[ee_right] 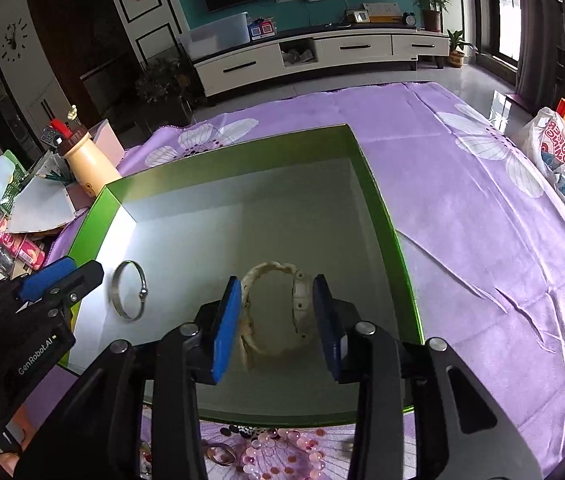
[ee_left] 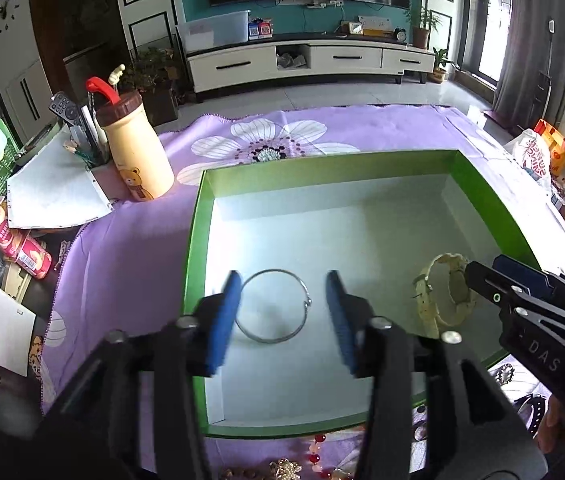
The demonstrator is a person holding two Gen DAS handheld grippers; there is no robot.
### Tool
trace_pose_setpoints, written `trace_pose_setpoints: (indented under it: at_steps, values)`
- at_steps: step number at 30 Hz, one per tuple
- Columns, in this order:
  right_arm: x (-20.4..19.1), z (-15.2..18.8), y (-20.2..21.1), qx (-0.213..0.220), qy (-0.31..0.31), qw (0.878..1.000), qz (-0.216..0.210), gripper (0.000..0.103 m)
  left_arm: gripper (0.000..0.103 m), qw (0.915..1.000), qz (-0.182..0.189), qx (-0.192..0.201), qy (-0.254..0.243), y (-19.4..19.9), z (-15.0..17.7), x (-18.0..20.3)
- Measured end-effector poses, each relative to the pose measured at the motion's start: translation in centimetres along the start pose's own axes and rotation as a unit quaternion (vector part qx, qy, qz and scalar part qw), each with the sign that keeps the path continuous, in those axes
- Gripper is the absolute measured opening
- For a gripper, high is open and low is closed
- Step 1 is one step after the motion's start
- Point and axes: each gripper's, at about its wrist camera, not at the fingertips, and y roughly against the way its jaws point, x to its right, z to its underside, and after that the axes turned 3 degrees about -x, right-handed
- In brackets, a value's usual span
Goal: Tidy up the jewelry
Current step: 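Carry the bangle and cream watch into the green box and release both, then grasp the brown bead bracelet with the left tool while the right tool grasps the black watch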
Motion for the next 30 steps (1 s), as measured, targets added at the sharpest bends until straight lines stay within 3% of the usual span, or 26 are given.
trace_pose_setpoints:
  at_steps: [3,5,7,10,11,12,20,30]
  values:
    - [0.4,0.3,1.4,0.011,-0.003,1.0,-0.008,0.043,0.053,1.0,0.002,0.005,0.0,1.0,0.2,0.0]
    - [0.6,0.7,2.5,0.016,-0.005,1.0,-0.017,0.049,0.071,0.9999,0.005,0.009,0.003,1.8,0.5,-0.2]
    - [1.0,1.3,3.8,0.023,-0.005,1.0,-0.019,0.053,0.082,0.9999,0.003,0.014,0.009,2.8,1.0,-0.7]
    - [1.8,2.3,5.6,0.028,-0.005,0.999,-0.022,0.055,0.092,0.9995,0.011,0.007,0.029,4.1,1.8,-2.0]
    - [2.1,2.6,6.2,0.03,-0.006,0.999,-0.022,0.06,0.094,0.9993,0.012,0.002,0.037,4.5,2.3,-2.6]
    - [2.4,3.1,6.9,0.032,-0.009,0.999,-0.02,0.064,0.095,0.9989,0.013,-0.002,0.045,4.9,2.8,-3.2]
    - [4.2,6.2,10.5,0.029,-0.008,0.999,-0.016,0.065,0.097,0.9956,0.002,-0.031,0.089,7.7,7.1,-6.6]
    - [3.0,10.2,12.4,0.011,0.019,0.999,-0.031,0.065,0.097,0.9966,0.005,-0.035,0.074,11.5,11.5,-4.6]
